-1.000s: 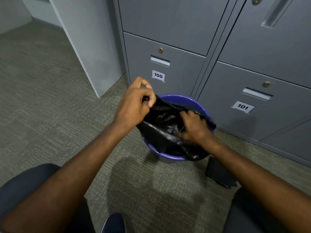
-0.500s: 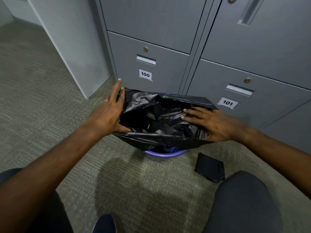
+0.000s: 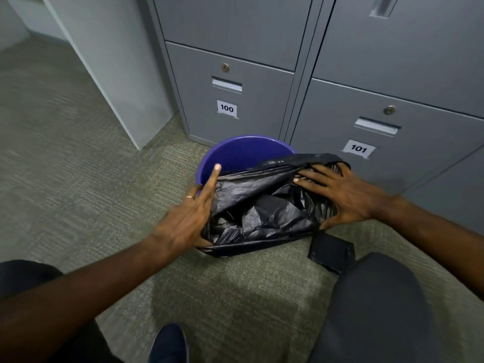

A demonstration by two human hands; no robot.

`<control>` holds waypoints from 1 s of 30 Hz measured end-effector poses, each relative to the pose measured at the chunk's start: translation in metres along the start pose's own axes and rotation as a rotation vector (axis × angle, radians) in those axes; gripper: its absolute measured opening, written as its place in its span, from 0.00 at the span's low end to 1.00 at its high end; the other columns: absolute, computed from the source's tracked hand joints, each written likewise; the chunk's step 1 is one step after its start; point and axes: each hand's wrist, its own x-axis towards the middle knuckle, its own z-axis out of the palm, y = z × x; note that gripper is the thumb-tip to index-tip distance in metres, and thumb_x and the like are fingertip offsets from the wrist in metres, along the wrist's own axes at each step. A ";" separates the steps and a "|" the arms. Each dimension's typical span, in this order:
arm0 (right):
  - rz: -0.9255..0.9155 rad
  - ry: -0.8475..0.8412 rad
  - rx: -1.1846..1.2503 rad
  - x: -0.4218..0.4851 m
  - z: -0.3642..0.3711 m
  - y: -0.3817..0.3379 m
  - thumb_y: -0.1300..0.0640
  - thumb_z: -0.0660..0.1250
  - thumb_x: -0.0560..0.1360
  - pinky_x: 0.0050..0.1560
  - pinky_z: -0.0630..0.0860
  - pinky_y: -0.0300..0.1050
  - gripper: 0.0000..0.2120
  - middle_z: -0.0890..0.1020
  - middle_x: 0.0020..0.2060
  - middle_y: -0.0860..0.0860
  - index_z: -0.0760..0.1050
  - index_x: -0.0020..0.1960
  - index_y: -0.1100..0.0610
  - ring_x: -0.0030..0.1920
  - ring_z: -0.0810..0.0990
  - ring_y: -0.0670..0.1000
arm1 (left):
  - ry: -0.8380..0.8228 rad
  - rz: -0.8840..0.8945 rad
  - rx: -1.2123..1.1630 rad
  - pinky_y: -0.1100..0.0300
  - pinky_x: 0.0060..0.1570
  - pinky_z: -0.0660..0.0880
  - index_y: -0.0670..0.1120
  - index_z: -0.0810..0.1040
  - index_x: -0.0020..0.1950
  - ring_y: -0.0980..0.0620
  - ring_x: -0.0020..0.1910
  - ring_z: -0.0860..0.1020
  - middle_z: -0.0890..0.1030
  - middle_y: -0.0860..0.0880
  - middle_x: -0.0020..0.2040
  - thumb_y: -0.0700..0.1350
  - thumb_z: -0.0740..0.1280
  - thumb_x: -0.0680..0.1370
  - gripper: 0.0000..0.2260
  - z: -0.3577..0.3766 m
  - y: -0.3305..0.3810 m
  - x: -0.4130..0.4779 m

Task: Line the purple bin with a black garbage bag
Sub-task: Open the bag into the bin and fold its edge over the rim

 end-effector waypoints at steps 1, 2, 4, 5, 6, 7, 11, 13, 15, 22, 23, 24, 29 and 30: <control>-0.004 0.006 0.014 0.000 0.003 -0.001 0.18 0.60 0.65 0.75 0.53 0.71 0.57 0.47 0.83 0.49 0.37 0.82 0.42 0.82 0.49 0.57 | 0.010 0.001 0.026 0.51 0.53 0.84 0.44 0.18 0.74 0.38 0.75 0.65 0.21 0.45 0.78 0.52 0.79 0.70 0.68 0.006 0.001 0.000; -0.001 0.011 0.034 0.001 0.005 0.000 0.21 0.65 0.65 0.76 0.56 0.68 0.59 0.48 0.83 0.49 0.36 0.82 0.43 0.82 0.51 0.57 | 0.017 -0.008 0.037 0.50 0.54 0.84 0.42 0.19 0.74 0.38 0.76 0.64 0.20 0.44 0.78 0.54 0.79 0.70 0.68 0.009 -0.001 0.001; 0.050 0.018 0.109 0.001 0.009 0.002 0.32 0.74 0.66 0.74 0.66 0.63 0.62 0.49 0.83 0.49 0.34 0.81 0.42 0.80 0.57 0.58 | 0.020 -0.081 -0.050 0.47 0.60 0.82 0.44 0.19 0.75 0.37 0.77 0.63 0.25 0.43 0.80 0.55 0.82 0.65 0.72 0.010 -0.007 0.009; 0.093 0.020 0.160 0.001 0.011 0.002 0.38 0.77 0.67 0.72 0.69 0.61 0.62 0.48 0.83 0.49 0.33 0.81 0.41 0.80 0.59 0.58 | 0.018 -0.131 -0.142 0.43 0.63 0.80 0.47 0.19 0.76 0.36 0.77 0.63 0.28 0.45 0.82 0.54 0.84 0.62 0.74 0.009 -0.013 0.015; 0.135 0.022 0.215 0.003 0.011 0.002 0.44 0.79 0.68 0.72 0.70 0.59 0.62 0.48 0.83 0.48 0.33 0.81 0.42 0.79 0.60 0.58 | 0.018 -0.165 -0.223 0.38 0.66 0.76 0.50 0.21 0.77 0.34 0.78 0.62 0.27 0.48 0.82 0.53 0.85 0.60 0.75 0.007 -0.020 0.022; 0.168 0.029 0.280 0.006 0.011 0.002 0.48 0.79 0.69 0.73 0.68 0.57 0.60 0.49 0.83 0.49 0.36 0.82 0.44 0.79 0.61 0.58 | 0.010 -0.188 -0.278 0.35 0.69 0.72 0.52 0.24 0.78 0.31 0.79 0.60 0.24 0.50 0.80 0.53 0.85 0.58 0.75 0.006 -0.027 0.029; 0.261 0.051 0.663 0.033 -0.006 -0.004 0.60 0.78 0.69 0.74 0.62 0.46 0.48 0.65 0.76 0.60 0.54 0.81 0.56 0.74 0.66 0.56 | -0.177 -0.141 -0.366 0.38 0.79 0.56 0.52 0.25 0.79 0.35 0.83 0.46 0.21 0.51 0.78 0.54 0.85 0.60 0.73 -0.001 -0.060 0.063; 0.346 0.069 0.804 0.048 -0.014 -0.004 0.64 0.73 0.72 0.70 0.70 0.50 0.35 0.72 0.70 0.60 0.65 0.76 0.57 0.70 0.71 0.57 | -0.300 -0.075 -0.388 0.47 0.81 0.50 0.49 0.28 0.80 0.41 0.83 0.40 0.27 0.46 0.81 0.52 0.85 0.62 0.71 -0.009 -0.075 0.078; 0.470 0.117 0.896 0.062 -0.016 -0.003 0.64 0.69 0.76 0.61 0.77 0.51 0.23 0.76 0.64 0.59 0.71 0.69 0.57 0.64 0.78 0.59 | -0.413 -0.100 -0.463 0.49 0.80 0.54 0.48 0.38 0.84 0.42 0.83 0.46 0.40 0.43 0.85 0.48 0.85 0.63 0.66 -0.018 -0.088 0.092; 0.680 0.343 0.942 0.113 -0.013 -0.006 0.62 0.66 0.80 0.68 0.70 0.49 0.18 0.79 0.65 0.62 0.74 0.69 0.63 0.65 0.77 0.61 | -0.297 -0.341 -0.775 0.52 0.58 0.80 0.46 0.77 0.71 0.44 0.59 0.82 0.83 0.42 0.64 0.38 0.73 0.75 0.24 -0.025 -0.084 0.125; 0.665 0.350 0.933 0.120 -0.013 -0.007 0.62 0.65 0.80 0.70 0.70 0.50 0.18 0.79 0.66 0.62 0.74 0.69 0.63 0.66 0.77 0.61 | -0.234 -0.350 -0.717 0.55 0.58 0.77 0.45 0.78 0.70 0.43 0.59 0.81 0.82 0.41 0.65 0.42 0.73 0.76 0.21 -0.022 -0.078 0.130; 0.650 0.353 0.929 0.126 -0.012 -0.010 0.61 0.65 0.81 0.71 0.71 0.51 0.18 0.78 0.66 0.62 0.74 0.70 0.63 0.67 0.77 0.61 | -0.179 -0.362 -0.676 0.58 0.57 0.74 0.44 0.78 0.70 0.43 0.60 0.80 0.82 0.41 0.66 0.46 0.73 0.77 0.21 -0.018 -0.074 0.134; 0.652 0.410 0.827 0.142 -0.008 -0.018 0.57 0.65 0.81 0.70 0.71 0.54 0.17 0.79 0.66 0.61 0.74 0.69 0.59 0.66 0.77 0.62 | 0.031 -0.449 -0.645 0.55 0.55 0.73 0.38 0.82 0.63 0.38 0.61 0.81 0.83 0.36 0.61 0.53 0.65 0.82 0.20 0.003 -0.074 0.151; 0.688 0.450 0.829 0.141 -0.006 -0.018 0.56 0.65 0.81 0.66 0.73 0.53 0.16 0.80 0.64 0.60 0.75 0.68 0.58 0.64 0.78 0.62 | 0.075 -0.463 -0.672 0.54 0.52 0.73 0.37 0.83 0.59 0.37 0.57 0.82 0.84 0.35 0.57 0.53 0.64 0.83 0.20 0.006 -0.074 0.153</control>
